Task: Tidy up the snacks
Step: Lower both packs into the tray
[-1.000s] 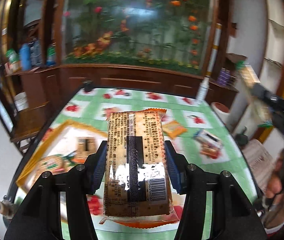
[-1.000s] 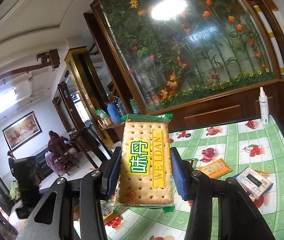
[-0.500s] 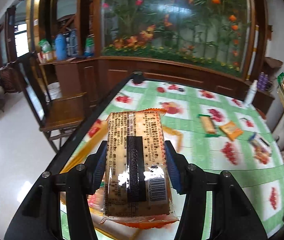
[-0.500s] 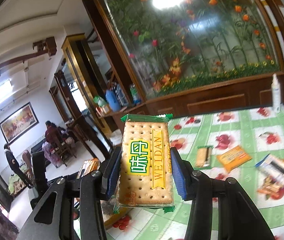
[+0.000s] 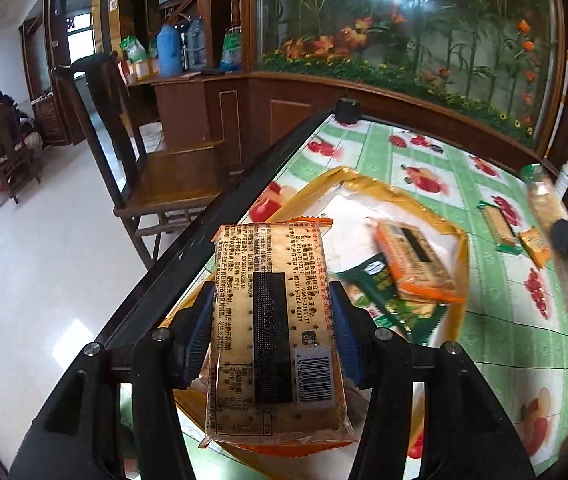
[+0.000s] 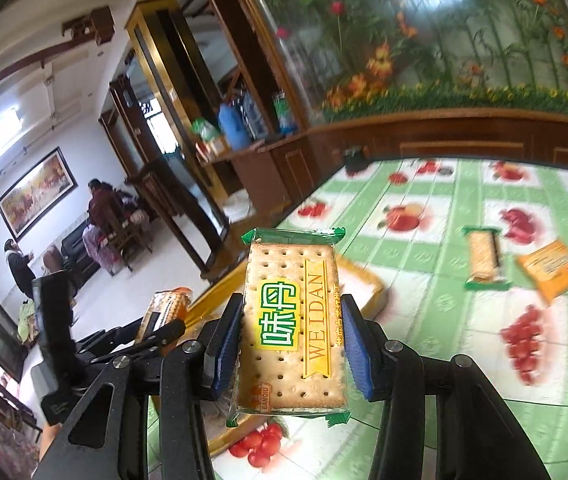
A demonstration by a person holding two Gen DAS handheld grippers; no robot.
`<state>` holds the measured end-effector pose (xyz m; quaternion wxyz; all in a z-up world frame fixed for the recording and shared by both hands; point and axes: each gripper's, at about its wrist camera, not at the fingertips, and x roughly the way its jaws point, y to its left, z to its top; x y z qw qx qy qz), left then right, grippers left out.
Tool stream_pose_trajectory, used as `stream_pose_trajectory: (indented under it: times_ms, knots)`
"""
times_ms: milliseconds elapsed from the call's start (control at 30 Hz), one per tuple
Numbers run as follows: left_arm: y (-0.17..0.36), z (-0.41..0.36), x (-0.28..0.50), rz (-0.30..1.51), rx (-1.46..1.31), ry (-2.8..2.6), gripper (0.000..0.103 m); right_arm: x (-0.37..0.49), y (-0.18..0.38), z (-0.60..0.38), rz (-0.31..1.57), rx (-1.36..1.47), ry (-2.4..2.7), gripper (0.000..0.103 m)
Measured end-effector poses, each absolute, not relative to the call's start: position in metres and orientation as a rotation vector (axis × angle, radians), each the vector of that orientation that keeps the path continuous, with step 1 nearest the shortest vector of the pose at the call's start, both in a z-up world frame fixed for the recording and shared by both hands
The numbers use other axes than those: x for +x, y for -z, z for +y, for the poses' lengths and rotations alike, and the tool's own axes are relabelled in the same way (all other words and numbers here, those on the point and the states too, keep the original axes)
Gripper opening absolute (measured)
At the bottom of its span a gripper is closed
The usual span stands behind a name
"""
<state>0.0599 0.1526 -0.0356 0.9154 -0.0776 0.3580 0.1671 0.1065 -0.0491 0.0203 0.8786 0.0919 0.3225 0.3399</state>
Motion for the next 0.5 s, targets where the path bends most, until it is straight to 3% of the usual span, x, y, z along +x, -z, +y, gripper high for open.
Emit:
stream_pose_trajectory:
  times_ms: [500]
  knots:
    - [0.036,0.143,0.112,0.765,-0.105,-0.314,0.053,0.177,0.026,0.012,0.786,0.160,-0.689,0.047]
